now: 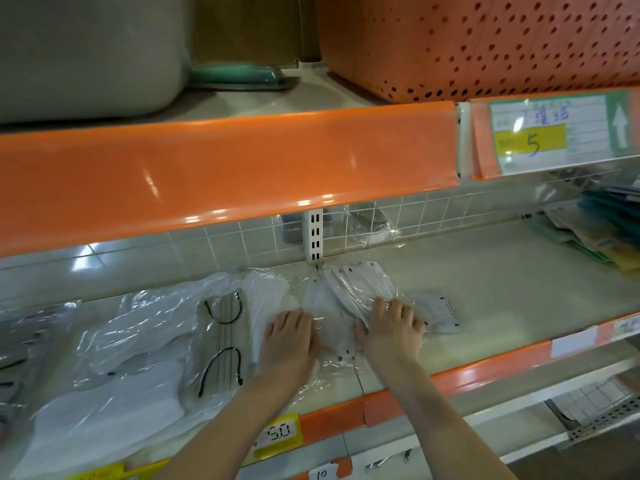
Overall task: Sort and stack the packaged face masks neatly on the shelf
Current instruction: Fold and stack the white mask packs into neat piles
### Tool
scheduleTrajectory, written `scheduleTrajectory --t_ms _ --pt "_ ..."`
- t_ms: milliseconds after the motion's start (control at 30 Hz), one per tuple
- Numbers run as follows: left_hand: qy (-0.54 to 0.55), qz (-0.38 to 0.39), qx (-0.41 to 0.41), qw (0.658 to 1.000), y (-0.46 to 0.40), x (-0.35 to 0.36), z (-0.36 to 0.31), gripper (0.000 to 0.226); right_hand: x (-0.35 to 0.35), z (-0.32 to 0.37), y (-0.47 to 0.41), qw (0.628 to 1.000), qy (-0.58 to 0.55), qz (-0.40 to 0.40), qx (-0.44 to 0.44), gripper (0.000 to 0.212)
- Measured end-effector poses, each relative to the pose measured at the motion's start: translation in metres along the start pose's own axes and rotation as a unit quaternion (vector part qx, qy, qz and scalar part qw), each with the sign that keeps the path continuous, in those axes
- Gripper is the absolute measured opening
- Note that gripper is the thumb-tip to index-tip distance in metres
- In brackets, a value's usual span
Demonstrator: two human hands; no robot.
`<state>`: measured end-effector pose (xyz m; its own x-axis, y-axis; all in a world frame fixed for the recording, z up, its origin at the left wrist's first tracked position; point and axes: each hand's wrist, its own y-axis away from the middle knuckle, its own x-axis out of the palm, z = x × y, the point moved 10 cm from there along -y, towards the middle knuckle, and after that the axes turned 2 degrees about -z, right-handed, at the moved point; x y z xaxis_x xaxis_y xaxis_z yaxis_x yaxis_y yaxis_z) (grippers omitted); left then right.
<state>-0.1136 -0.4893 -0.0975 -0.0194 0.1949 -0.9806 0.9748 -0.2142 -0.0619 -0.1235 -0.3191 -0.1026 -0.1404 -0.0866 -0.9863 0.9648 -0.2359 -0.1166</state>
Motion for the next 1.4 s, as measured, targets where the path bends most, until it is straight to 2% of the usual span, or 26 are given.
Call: scheduleTrajectory --t_ms 67,133,267,367,533,700,967,1167,1400 --pt "-0.002 0.001 0.001 1.0 0.001 -0.002 0.0 0.068 -0.002 0.002 0.0 1.0 -0.009 -0.002 -0.007 0.056" --pt "-0.003 -0.005 0.003 1.0 0.001 -0.004 0.0 0.072 -0.006 0.004 0.001 1.0 0.008 0.014 -0.003 0.056" --pt "0.002 -0.006 0.004 1.0 -0.007 -0.003 0.002 0.038 -0.007 0.005 0.0 0.999 0.026 0.027 -0.004 0.072" --pt "0.011 -0.007 -0.005 1.0 -0.014 -0.002 0.001 0.033 -0.002 0.012 0.004 0.998 0.018 0.059 -0.005 0.082" --pt "0.05 -0.011 -0.017 0.999 -0.02 0.0 0.004 0.03 0.001 0.019 0.011 0.998 0.029 0.05 -0.006 0.079" --pt "0.102 -0.02 0.009 0.995 -0.014 -0.001 0.008 0.028 0.006 0.027 0.014 0.999 -0.024 0.038 -0.014 0.074" --pt "0.207 -0.04 0.067 0.975 0.007 -0.016 0.013 0.035 0.002 0.035 0.016 1.0 -0.001 0.026 -0.005 0.062" --pt "0.166 -0.095 0.079 0.978 0.019 -0.037 0.04 0.033 -0.007 0.073 0.026 0.999 -0.022 -0.011 -0.034 0.047" --pt "0.115 -0.106 0.053 0.986 0.045 -0.048 0.1 0.037 -0.002 0.129 0.038 0.998 -0.044 0.031 -0.042 0.048"
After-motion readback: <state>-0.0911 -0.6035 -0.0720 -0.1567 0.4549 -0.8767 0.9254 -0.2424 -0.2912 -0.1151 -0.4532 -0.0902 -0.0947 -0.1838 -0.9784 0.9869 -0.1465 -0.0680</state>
